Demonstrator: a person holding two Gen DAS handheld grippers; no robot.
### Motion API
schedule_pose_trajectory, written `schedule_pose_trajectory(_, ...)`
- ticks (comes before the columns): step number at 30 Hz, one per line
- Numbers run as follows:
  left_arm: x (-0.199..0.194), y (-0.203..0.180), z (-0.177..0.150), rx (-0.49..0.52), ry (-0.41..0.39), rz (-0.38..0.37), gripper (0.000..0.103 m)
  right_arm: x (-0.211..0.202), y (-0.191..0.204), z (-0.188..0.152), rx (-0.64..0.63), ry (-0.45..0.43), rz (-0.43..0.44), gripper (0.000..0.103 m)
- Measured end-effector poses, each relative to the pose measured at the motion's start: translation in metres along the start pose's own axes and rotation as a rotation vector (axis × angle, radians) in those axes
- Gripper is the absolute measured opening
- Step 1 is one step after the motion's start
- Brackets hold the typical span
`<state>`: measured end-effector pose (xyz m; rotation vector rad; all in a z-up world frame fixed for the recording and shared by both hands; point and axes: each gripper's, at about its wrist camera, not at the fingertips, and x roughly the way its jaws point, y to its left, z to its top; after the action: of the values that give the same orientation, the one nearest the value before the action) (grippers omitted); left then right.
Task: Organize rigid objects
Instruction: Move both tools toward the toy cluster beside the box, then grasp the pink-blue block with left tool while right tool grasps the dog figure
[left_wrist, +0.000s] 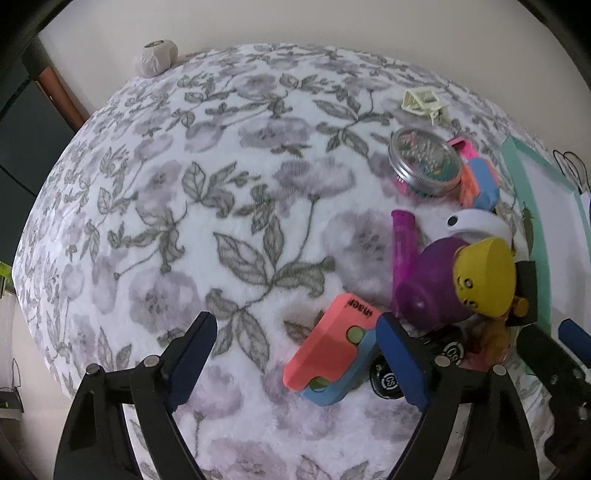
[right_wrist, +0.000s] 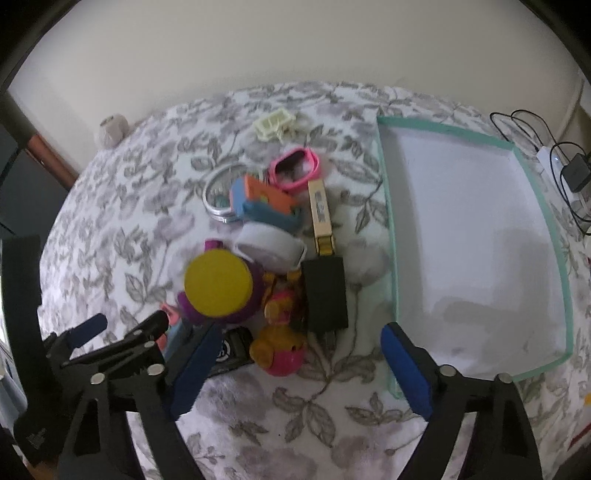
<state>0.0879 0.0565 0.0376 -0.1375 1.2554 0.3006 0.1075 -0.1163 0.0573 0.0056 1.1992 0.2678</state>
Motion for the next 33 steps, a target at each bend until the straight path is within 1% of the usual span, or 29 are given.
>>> schedule_pose_trajectory(1,0.002,-0.001,-0.001,0.008,0.004,-0.003,0.088,0.003,0.001,0.000,-0.003,0.012,0.004,0.082)
schedule_pose_trajectory(3,0.004,-0.004,-0.003,0.027,0.009,-0.004,0.088,0.006,0.002,-0.003,-0.008,0.027,0.002,0.075)
schedule_pose_trajectory(5,0.006,-0.008,-0.004,0.044,0.011,0.008,0.087,0.011,0.004,-0.005,-0.013,0.044,0.003,0.070)
schedule_pose_trajectory(6,0.006,-0.009,-0.004,0.051,0.010,0.006,0.087,0.013,0.004,-0.006,-0.013,0.048,0.006,0.066)
schedule_pose_trajectory(8,0.006,-0.010,-0.004,0.053,0.006,0.004,0.087,0.016,0.004,-0.006,-0.014,0.054,0.002,0.061)
schedule_pose_trajectory(11,0.006,-0.013,-0.003,0.066,-0.002,0.015,0.087,0.020,0.004,-0.005,-0.013,0.063,0.011,0.056)
schedule_pose_trajectory(16,0.006,-0.022,-0.004,0.112,-0.002,0.031,0.085,0.021,0.011,-0.004,-0.050,0.056,-0.029,0.050)
schedule_pose_trajectory(18,0.008,-0.024,-0.004,0.121,0.007,0.030,0.085,0.022,0.011,-0.004,-0.053,0.066,-0.034,0.045)
schedule_pose_trajectory(20,0.010,-0.024,-0.005,0.121,0.013,0.026,0.084,0.023,0.012,-0.005,-0.047,0.088,-0.011,0.039)
schedule_pose_trajectory(26,0.011,-0.024,-0.006,0.110,0.017,0.008,0.080,0.024,0.012,-0.007,-0.057,0.086,-0.018,0.039)
schedule_pose_trajectory(31,0.015,-0.020,-0.007,0.087,0.029,-0.011,0.080,0.029,0.015,-0.007,-0.059,0.092,-0.014,0.039)
schedule_pose_trajectory(33,0.020,-0.022,-0.008,0.105,0.040,0.018,0.079,0.031,0.016,-0.007,-0.065,0.090,-0.013,0.040)
